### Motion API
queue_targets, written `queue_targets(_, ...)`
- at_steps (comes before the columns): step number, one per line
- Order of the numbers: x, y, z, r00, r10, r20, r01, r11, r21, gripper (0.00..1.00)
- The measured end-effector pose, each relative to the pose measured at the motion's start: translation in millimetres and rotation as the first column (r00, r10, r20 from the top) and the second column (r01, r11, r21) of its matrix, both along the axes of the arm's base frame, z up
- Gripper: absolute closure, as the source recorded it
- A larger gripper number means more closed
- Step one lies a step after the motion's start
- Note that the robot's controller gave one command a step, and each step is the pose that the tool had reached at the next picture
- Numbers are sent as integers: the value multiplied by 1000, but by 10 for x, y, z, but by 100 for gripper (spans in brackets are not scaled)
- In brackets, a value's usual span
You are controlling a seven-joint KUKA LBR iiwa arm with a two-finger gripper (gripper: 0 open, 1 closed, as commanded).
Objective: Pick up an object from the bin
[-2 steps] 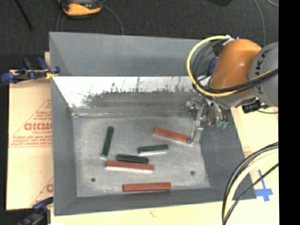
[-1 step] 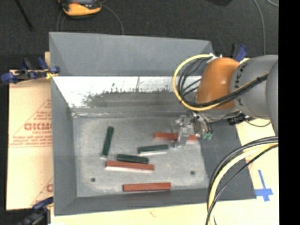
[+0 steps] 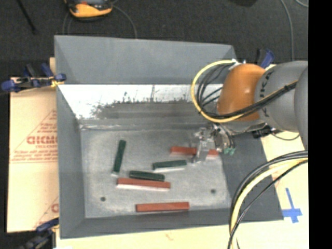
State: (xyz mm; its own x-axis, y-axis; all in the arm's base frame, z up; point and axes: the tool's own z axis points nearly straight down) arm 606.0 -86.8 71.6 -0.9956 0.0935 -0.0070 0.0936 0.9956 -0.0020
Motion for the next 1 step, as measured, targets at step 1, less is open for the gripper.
queue_targets(1, -156, 321, 1506, 996, 85, -1, -85, 996, 1, 100)
